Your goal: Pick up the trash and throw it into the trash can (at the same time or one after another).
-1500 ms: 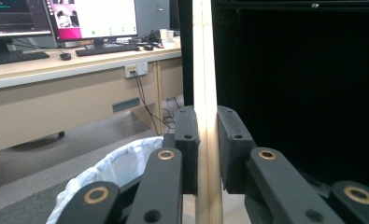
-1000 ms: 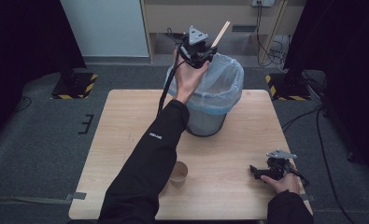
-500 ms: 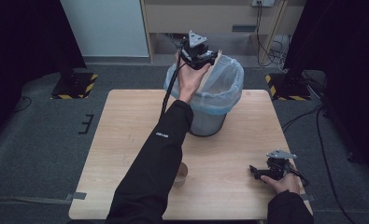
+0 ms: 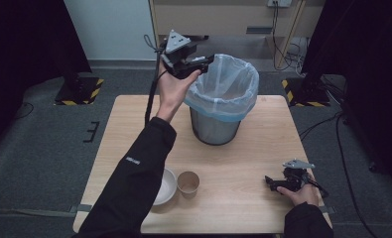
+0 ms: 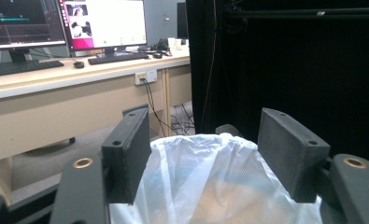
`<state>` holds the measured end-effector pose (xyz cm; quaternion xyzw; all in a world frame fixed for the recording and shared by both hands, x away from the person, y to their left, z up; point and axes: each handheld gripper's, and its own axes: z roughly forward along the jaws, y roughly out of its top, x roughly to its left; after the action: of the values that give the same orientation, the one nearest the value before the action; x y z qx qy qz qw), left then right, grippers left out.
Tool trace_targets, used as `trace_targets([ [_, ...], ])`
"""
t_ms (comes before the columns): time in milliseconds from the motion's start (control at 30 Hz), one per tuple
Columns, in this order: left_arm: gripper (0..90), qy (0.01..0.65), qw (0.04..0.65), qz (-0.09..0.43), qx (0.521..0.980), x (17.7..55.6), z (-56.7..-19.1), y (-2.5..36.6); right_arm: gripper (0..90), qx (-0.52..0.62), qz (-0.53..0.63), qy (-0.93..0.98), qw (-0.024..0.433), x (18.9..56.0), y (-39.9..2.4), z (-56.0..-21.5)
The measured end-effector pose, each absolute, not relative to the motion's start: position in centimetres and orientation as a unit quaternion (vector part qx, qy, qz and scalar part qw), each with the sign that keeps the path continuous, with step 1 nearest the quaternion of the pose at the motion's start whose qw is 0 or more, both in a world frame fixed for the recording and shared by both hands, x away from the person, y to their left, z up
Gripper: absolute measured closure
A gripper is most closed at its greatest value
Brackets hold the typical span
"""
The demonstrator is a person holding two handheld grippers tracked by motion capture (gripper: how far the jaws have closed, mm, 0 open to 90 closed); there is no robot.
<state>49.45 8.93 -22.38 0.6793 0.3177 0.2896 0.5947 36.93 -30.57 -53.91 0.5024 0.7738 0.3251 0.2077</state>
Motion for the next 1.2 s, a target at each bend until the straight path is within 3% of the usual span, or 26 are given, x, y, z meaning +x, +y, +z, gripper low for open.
trace_targets([
  [433,25.2,0.313,0.592,0.284,0.686,43.8,-24.4,14.9,1.4,0.501,0.324,0.775,0.207,36.9,-30.6,-53.9],
  [1200,26.8,0.34,0.498,0.25,0.758,36.6,-36.7,20.3,1.5,0.502,0.324,0.775,0.207,36.9,-30.5,-53.9],
])
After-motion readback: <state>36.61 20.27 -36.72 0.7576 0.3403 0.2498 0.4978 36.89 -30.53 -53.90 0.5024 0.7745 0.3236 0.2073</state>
